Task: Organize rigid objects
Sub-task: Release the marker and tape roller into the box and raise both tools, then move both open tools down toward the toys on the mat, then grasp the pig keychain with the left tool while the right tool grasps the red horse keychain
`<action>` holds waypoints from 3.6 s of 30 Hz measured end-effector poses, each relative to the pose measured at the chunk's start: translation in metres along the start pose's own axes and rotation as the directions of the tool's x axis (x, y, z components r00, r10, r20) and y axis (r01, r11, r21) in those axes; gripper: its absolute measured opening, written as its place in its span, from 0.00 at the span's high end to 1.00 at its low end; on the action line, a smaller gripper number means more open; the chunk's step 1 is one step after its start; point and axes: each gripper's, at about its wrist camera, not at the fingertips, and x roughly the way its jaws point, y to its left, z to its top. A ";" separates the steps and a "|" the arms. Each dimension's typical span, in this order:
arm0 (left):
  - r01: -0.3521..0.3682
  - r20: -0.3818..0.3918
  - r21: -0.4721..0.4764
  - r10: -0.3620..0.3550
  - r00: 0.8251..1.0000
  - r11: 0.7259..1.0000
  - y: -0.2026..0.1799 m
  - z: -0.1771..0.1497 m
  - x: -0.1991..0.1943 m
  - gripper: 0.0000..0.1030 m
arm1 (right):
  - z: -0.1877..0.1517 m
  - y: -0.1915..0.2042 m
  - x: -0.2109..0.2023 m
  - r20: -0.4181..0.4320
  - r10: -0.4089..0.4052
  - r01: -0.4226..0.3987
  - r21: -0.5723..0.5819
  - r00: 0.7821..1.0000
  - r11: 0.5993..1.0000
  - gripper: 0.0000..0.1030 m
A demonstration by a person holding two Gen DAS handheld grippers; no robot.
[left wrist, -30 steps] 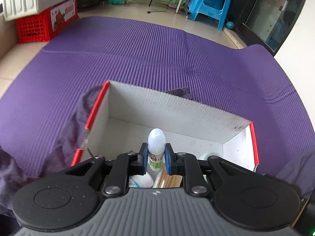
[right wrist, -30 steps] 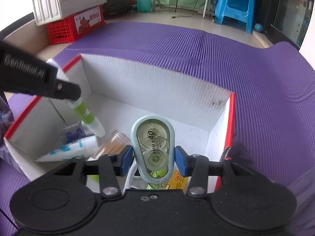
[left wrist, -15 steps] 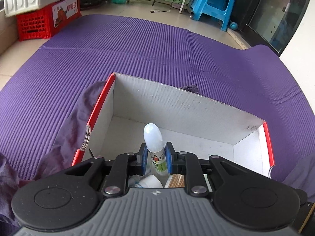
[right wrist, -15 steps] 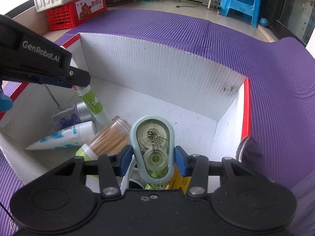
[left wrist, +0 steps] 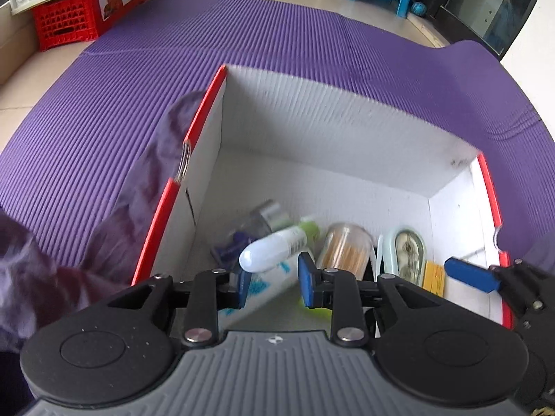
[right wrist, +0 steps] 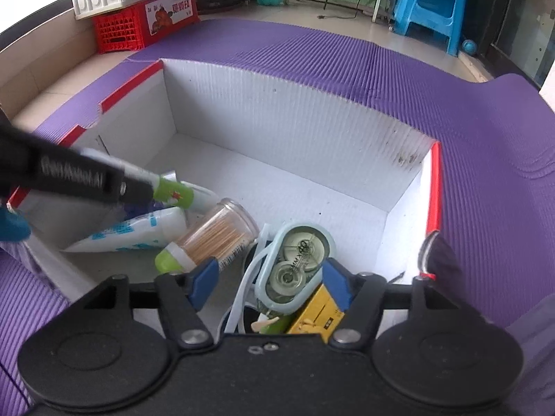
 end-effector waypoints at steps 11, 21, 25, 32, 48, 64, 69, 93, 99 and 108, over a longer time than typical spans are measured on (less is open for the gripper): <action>0.008 0.041 0.000 -0.008 0.999 1.000 -0.005 -0.019 -0.043 0.42 | -0.008 -0.003 -0.038 0.026 -0.005 0.005 0.032 1.000 0.999 0.22; 0.004 0.088 0.024 -0.006 0.996 1.000 -0.011 -0.036 -0.092 0.42 | -0.018 0.002 -0.085 0.074 0.008 -0.011 0.031 0.997 0.999 0.19; 0.006 0.107 0.031 -0.010 0.994 0.999 -0.012 -0.046 -0.112 0.42 | -0.022 0.006 -0.105 0.092 0.015 -0.017 0.029 0.996 0.999 0.19; -0.009 0.159 0.049 0.001 0.987 0.999 -0.013 -0.063 -0.150 0.42 | -0.034 0.014 -0.142 0.127 0.032 -0.034 0.014 0.991 0.999 0.16; -0.024 0.217 0.077 0.006 0.976 0.997 -0.011 -0.105 -0.196 0.31 | -0.062 0.025 -0.202 0.186 0.101 -0.108 0.028 0.977 0.994 0.11; -0.012 0.271 0.083 -0.011 0.963 0.996 -0.003 -0.147 -0.221 0.10 | -0.096 0.033 -0.235 0.241 0.149 -0.165 0.047 0.959 0.985 0.00; -0.022 0.266 0.042 0.010 0.964 0.999 0.008 -0.159 -0.214 0.07 | -0.114 0.033 -0.233 0.229 0.160 -0.175 0.047 0.960 0.983 0.00; -0.069 0.041 0.031 0.068 0.997 0.997 0.029 -0.202 -0.086 0.07 | -0.169 0.051 -0.121 -0.024 0.205 -0.205 -0.012 0.978 0.979 0.12; -0.059 0.018 0.069 0.058 0.998 0.996 0.027 -0.199 -0.066 0.07 | -0.168 0.064 -0.097 -0.054 0.224 -0.226 -0.039 0.973 0.973 0.20; -0.012 0.007 0.144 0.012 1.000 0.990 0.024 -0.193 -0.044 0.07 | -0.162 0.072 -0.069 -0.080 0.246 -0.251 -0.060 0.966 0.966 0.25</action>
